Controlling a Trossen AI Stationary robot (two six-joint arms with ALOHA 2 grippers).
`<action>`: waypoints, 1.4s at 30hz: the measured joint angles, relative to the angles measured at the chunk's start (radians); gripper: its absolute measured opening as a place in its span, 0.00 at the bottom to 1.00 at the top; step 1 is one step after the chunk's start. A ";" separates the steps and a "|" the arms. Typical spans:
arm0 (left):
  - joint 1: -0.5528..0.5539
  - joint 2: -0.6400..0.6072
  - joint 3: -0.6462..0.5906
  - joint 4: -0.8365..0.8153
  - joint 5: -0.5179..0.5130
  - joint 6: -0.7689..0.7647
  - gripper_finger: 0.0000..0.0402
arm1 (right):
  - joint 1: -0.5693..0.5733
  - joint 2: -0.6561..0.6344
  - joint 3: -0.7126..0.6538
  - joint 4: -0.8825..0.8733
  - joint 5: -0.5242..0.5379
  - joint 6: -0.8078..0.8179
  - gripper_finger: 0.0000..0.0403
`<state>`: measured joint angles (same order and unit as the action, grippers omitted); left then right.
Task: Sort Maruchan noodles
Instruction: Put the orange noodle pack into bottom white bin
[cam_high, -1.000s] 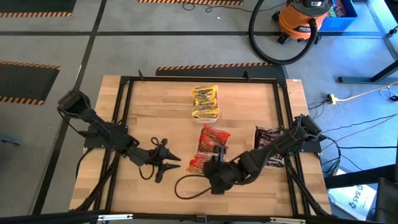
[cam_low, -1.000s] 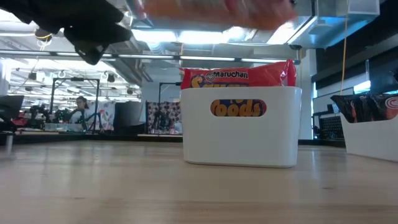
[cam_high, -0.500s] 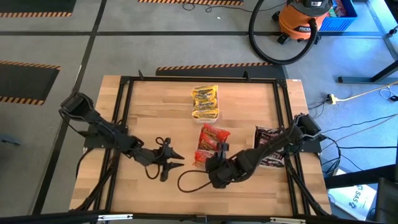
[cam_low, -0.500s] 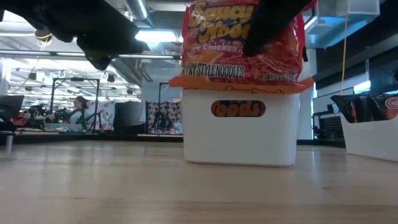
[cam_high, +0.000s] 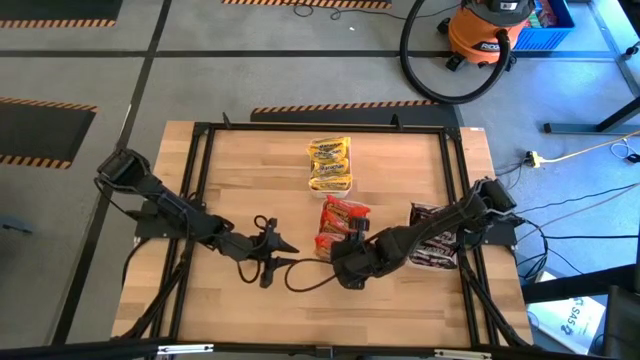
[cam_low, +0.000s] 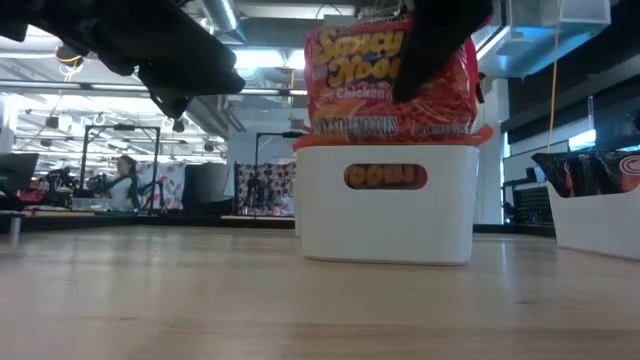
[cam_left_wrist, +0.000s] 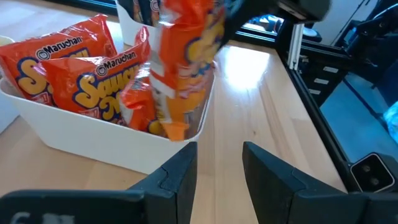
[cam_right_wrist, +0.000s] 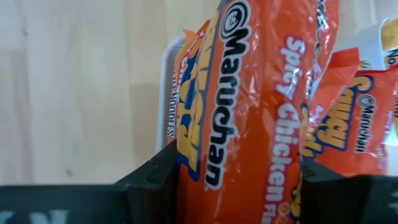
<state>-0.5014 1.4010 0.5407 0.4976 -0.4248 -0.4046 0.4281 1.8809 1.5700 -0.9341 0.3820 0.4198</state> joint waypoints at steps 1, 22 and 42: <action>0.000 0.000 0.000 -0.001 0.000 0.005 0.31 | -0.005 0.000 0.000 -0.010 -0.001 -0.015 0.38; 0.002 0.000 0.000 -0.014 -0.002 0.024 0.31 | -0.057 0.028 -0.063 0.057 -0.083 -0.106 0.38; 0.002 0.000 0.000 -0.014 -0.003 0.023 0.31 | -0.056 0.028 -0.209 0.223 -0.116 -0.084 0.38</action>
<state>-0.4995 1.4006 0.5407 0.4839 -0.4278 -0.3817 0.3721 1.9088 1.3609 -0.7116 0.2658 0.3363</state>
